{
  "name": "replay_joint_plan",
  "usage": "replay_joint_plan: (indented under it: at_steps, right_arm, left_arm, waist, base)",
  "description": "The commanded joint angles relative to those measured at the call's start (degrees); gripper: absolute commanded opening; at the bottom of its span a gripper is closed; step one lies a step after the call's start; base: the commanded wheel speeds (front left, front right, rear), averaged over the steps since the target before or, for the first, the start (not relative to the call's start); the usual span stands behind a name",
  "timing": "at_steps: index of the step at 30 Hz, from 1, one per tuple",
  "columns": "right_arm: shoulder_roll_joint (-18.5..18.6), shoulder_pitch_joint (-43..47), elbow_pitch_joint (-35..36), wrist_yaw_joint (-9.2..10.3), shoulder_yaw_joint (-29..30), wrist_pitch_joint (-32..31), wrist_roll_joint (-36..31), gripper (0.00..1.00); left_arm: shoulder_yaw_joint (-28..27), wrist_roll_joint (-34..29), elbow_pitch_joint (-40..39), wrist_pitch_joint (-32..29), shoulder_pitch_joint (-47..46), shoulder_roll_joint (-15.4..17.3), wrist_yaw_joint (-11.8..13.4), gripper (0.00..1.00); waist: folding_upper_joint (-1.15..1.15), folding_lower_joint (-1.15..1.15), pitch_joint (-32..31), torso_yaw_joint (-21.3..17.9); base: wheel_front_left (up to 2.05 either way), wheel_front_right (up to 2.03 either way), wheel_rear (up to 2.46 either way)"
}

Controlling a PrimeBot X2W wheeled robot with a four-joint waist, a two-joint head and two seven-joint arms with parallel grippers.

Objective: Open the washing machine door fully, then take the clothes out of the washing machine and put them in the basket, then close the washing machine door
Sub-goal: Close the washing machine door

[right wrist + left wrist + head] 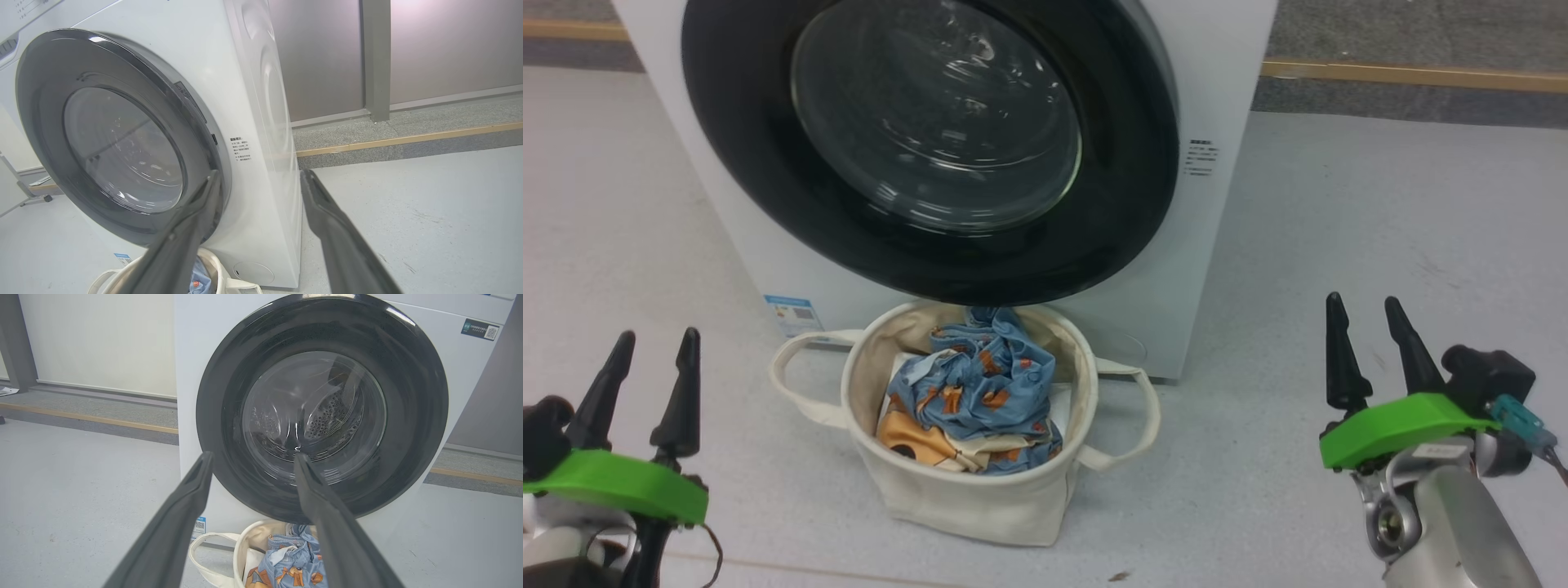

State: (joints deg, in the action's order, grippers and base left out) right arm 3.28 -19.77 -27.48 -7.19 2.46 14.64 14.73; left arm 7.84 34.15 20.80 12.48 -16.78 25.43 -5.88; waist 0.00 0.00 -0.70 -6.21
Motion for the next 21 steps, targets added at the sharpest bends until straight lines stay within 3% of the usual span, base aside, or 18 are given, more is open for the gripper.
replay_joint_plan:
  at_steps: [1, 21]
  right_arm:
    - [-0.40, -0.78, 2.46, -0.30, -1.42, 0.36, 0.15, 1.00]
    - [-0.40, 4.31, 5.87, -0.30, -0.45, 0.36, -1.45, 1.00]
  left_arm:
    - [-2.83, 0.28, -0.88, 0.57, -1.85, 2.59, 0.04, 1.00]
    - [-0.33, 0.77, 1.74, -0.60, 0.12, 3.07, -0.28, 1.00]
  waist:
    - [0.00, 0.00, -0.13, -0.91]
    - [0.00, 0.00, -2.08, -1.91]
  base:
    - [0.00, 0.00, 0.00]
    - [0.00, 0.00, 0.00]
